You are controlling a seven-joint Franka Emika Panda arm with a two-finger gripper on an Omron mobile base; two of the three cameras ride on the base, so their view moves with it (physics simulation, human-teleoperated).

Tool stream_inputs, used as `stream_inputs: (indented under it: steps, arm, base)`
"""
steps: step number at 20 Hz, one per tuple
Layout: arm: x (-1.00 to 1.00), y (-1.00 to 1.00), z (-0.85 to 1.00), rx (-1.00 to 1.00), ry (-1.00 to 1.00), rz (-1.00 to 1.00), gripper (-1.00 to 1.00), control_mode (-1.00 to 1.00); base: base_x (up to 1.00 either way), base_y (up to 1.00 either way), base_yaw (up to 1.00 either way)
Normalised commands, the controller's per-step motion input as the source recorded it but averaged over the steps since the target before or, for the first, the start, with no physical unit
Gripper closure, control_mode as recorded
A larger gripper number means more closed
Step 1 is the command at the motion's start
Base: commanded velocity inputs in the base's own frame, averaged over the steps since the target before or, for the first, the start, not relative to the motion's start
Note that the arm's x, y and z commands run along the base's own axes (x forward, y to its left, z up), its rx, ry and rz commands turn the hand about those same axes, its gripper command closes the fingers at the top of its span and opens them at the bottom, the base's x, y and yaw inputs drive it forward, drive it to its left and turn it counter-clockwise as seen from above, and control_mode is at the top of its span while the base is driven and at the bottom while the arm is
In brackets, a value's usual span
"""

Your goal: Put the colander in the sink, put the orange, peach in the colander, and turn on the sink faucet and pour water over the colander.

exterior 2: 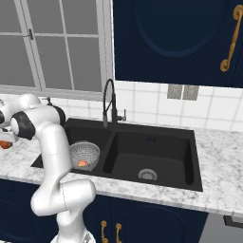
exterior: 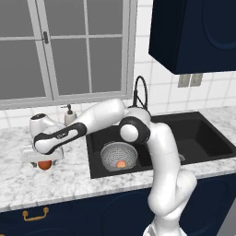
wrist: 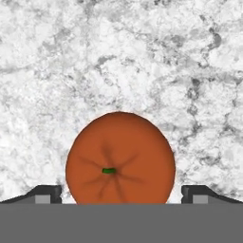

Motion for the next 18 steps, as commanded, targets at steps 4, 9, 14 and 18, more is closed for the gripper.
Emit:
stream_inputs:
  steps: [4, 9, 14, 18]
  arm:
    - [0.03, -0.06, -0.15, 0.00, 0.00, 0.00, -1.00, -1.00]
    - [0.03, -0.03, -0.20, 0.00, 0.00, 0.00, -1.00, -1.00]
    - [0.12, -0.01, -0.16, -0.07, 0.00, 0.00, 1.00, -1.00]
    - [0.13, -0.16, 0.00, -0.11, 0.00, 0.00, 1.00, -1.00]
  base:
    - [0.00, 0.00, 0.00]
    - [0.00, 0.00, 0.00]
    - [0.00, 0.00, 0.00]
    - [0.00, 0.00, 0.00]
